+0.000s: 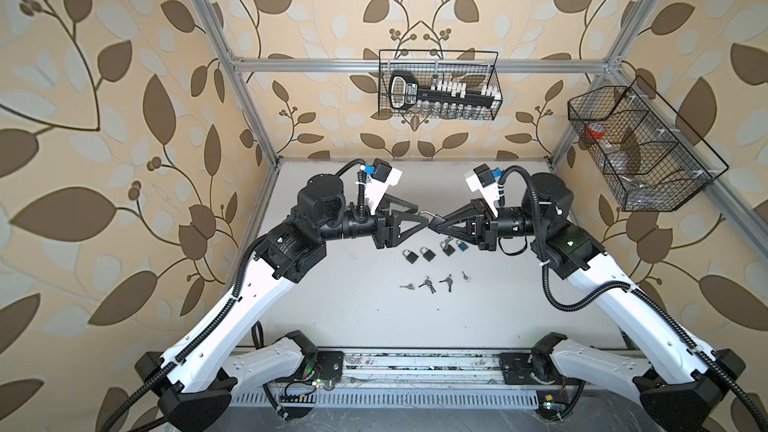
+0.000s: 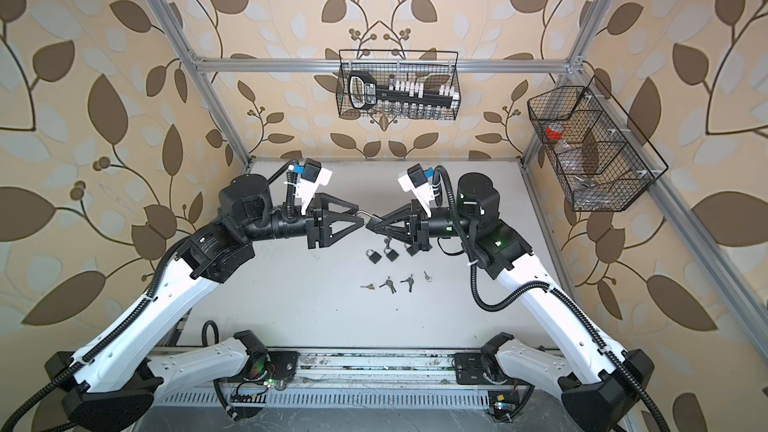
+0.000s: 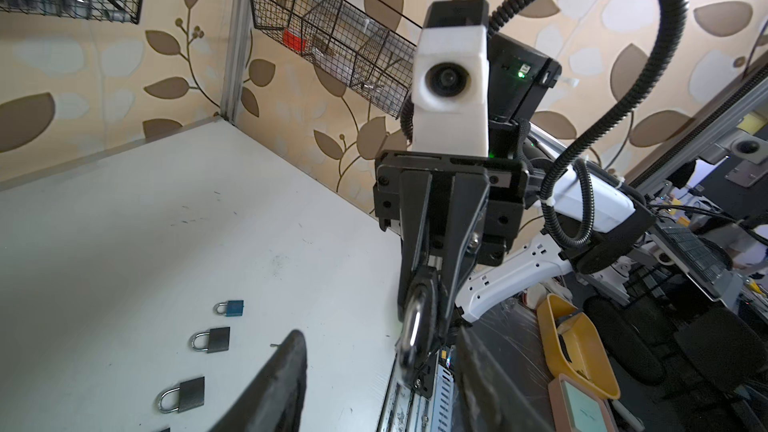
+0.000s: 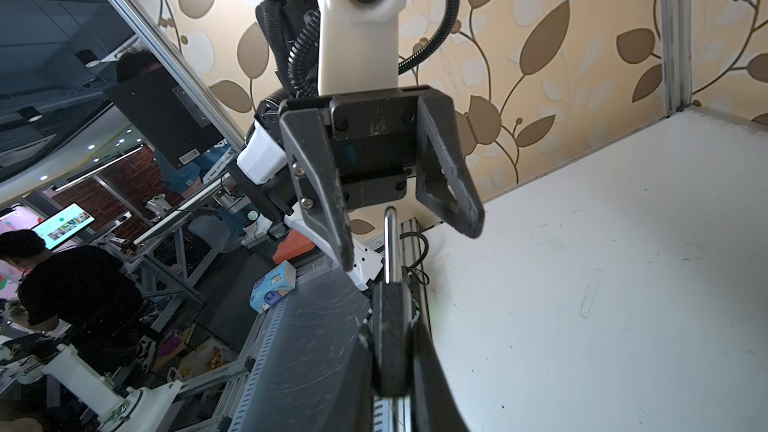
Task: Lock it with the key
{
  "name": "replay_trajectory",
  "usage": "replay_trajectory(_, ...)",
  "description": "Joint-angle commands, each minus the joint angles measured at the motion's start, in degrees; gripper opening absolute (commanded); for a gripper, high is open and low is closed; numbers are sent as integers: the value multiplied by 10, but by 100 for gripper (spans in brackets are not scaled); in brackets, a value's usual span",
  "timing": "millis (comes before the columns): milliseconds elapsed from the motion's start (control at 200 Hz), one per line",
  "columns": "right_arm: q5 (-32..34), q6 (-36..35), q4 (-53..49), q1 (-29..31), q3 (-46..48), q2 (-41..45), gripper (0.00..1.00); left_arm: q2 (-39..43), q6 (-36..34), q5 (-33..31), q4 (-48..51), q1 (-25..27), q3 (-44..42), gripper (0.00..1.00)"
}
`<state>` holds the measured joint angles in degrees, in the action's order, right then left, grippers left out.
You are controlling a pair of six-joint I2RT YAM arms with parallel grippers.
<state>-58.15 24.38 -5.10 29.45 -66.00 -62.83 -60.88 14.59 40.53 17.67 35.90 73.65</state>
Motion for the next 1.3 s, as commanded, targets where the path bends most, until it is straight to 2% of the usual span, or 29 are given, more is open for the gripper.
replay_trajectory(0,-22,7,19,0,-12,-3,0,0,-3,54,-39,-6,20,49)
replay_trajectory(140,-15,8,15,-1,-11,-7,0,1,2,60,-46,-6,16,36)
replay_trajectory(355,-19,9,14,0,-11,-10,0,6,2,56,-46,-6,15,29)
replay_trajectory(535,-14,8,13,0,-11,-7,0,5,2,56,-45,-6,15,13)
replay_trajectory(625,-9,4,14,0,-9,-2,0,5,3,54,-45,-6,14,0)
replay_trajectory(735,4,4,36,0,0,10,0,8,8,53,-47,-6,12,0)
replay_trajectory(820,16,46,109,-1,27,22,27,13,19,50,-62,-6,5,0)
replay_trajectory(935,42,94,211,2,68,35,41,16,41,46,-87,-6,-5,0)
replay_trajectory(1115,87,126,309,16,113,48,44,26,77,36,-128,-6,-25,0)
replay_trajectory(1295,103,125,328,28,121,43,42,33,105,30,-158,-6,-39,0)
